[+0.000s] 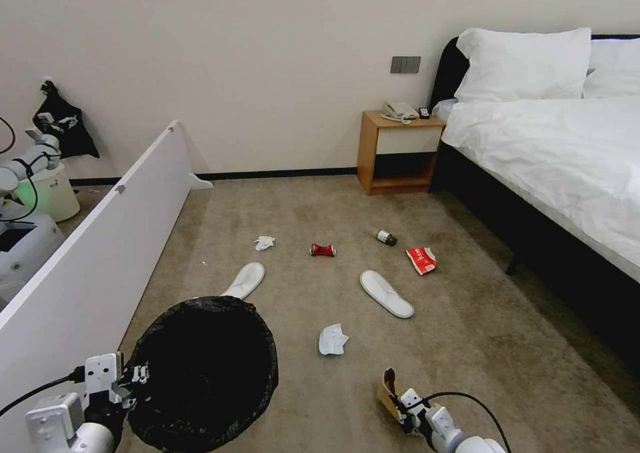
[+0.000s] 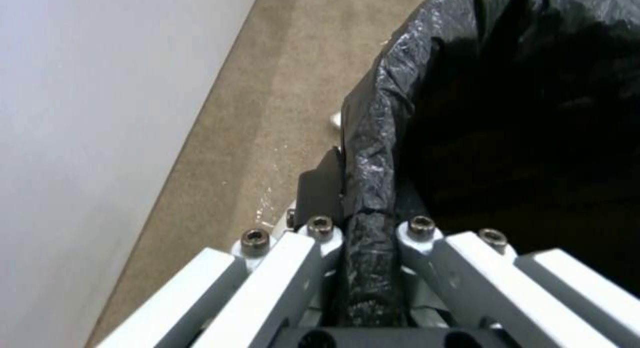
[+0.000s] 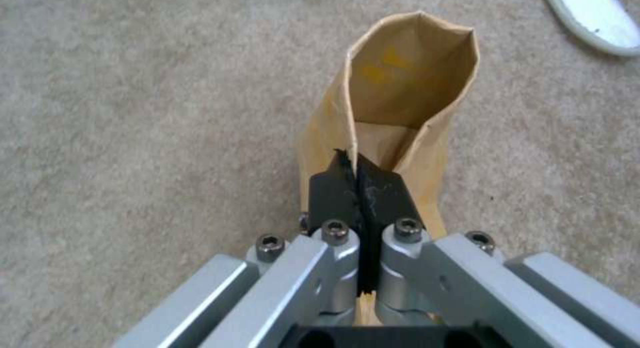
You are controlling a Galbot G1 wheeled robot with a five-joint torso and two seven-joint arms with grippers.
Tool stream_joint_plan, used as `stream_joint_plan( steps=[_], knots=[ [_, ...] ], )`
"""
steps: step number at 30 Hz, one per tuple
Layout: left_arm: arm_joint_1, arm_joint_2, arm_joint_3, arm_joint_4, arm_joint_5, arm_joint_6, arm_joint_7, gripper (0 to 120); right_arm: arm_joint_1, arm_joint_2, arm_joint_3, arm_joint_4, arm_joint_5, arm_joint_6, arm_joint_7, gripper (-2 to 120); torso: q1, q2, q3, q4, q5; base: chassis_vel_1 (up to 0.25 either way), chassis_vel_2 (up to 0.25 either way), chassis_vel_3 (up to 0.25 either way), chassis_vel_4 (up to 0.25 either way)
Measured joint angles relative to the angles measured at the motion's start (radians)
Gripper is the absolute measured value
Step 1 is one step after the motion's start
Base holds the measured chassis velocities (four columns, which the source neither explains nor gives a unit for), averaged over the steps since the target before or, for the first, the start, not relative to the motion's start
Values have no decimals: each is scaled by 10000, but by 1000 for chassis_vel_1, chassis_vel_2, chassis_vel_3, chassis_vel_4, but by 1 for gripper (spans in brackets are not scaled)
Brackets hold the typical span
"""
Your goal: Pick up the trash bin, then pick up the garbage from the floor and place it into the trash bin.
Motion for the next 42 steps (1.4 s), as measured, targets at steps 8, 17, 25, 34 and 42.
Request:
stream_joint_plan(
  steps=[8,17,25,34,42],
  knots=[
    [-149,-6,164,115,3,1,1,4,-531,-38,459,463,148,103,44,0,0,0,-1,-2,0,0,0,0,0],
    [-161,249,209,247,-136,-20,73,4,-1418,210,2341,2545,796,554,51,0,0,0,0,0,0,0,0,0,0],
    [-249,448,384,313,-277,24,193,3,-2421,-92,3839,5644,2458,1447,-844,0,0,2,-1,-2,1,0,0,0,0],
    [-22,519,484,287,-349,99,212,3,-2784,-1160,4278,7885,5456,2216,-3021,0,1,2,-1,0,-4,0,0,0,0],
    [343,471,595,-6,-459,188,112,3,-2194,-1766,4008,9514,8459,1667,-4223,0,0,2,-1,0,0,0,0,0,0]
  ],
)
